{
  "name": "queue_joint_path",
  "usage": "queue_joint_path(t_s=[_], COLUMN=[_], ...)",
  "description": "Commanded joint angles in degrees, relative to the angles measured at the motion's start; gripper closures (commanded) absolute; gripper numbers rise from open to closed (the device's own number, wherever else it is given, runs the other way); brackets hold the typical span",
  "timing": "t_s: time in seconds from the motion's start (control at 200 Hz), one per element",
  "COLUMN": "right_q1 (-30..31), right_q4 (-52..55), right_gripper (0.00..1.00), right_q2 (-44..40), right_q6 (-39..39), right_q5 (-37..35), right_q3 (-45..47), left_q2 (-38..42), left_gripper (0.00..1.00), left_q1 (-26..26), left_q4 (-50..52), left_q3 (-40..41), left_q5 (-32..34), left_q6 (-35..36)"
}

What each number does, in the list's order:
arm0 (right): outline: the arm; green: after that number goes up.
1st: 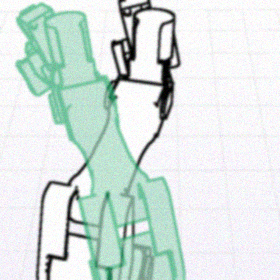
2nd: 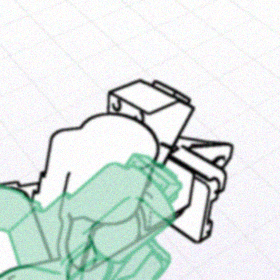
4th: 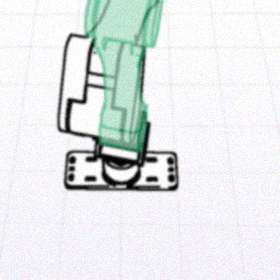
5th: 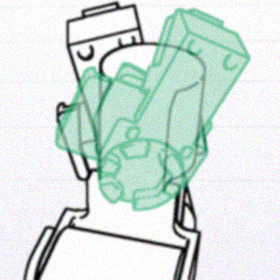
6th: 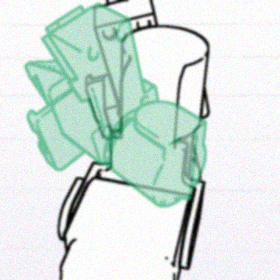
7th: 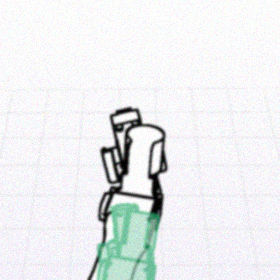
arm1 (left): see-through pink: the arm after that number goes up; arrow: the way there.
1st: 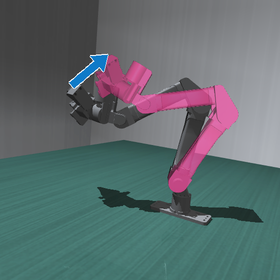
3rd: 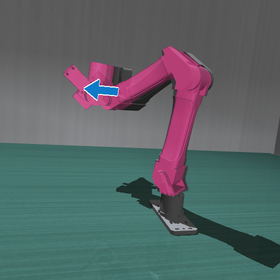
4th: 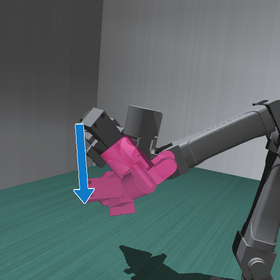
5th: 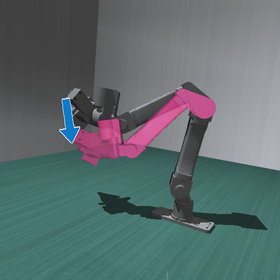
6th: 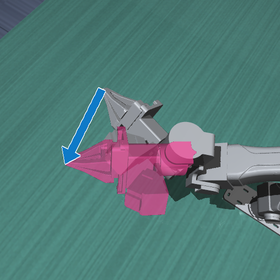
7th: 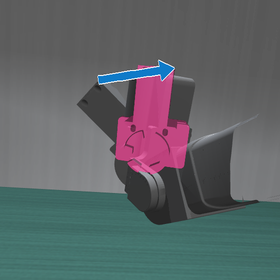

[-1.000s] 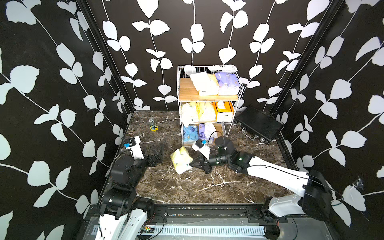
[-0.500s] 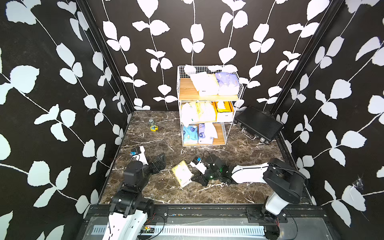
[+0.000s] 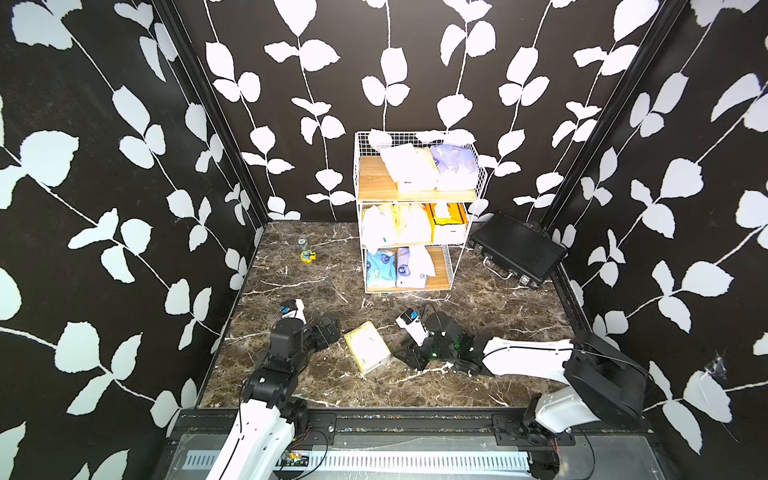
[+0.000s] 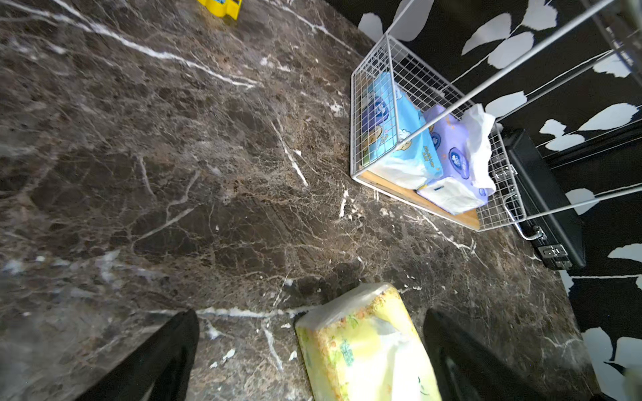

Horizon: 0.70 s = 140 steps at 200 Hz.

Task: Remove the tissue boxes from the shelf
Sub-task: Place the box of tissues at the center of the board, then adjust the box of tissues at the center of the board.

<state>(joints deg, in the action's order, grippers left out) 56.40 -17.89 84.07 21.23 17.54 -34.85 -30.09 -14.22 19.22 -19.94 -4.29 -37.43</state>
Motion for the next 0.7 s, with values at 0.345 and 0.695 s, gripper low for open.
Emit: queue_joint_path(t_s=[0.345, 0.695], right_q1=[3.6, 0.5], right_q4=[-3.6, 3.3], right_gripper=[0.57, 0.57], right_q2=[11.1, 15.6], right_q6=[7.1, 3.7], right_q5=[-0.8, -2.2], right_q3=[-4.1, -12.3], left_q2=[-18.3, -14.9], left_gripper=[0.01, 0.01], left_q1=[-0.1, -0.1], left_q4=[-18.1, -20.4], left_q3=[1.7, 9.1], left_q5=[-6.5, -7.8], left_q6=[-0.7, -2.2])
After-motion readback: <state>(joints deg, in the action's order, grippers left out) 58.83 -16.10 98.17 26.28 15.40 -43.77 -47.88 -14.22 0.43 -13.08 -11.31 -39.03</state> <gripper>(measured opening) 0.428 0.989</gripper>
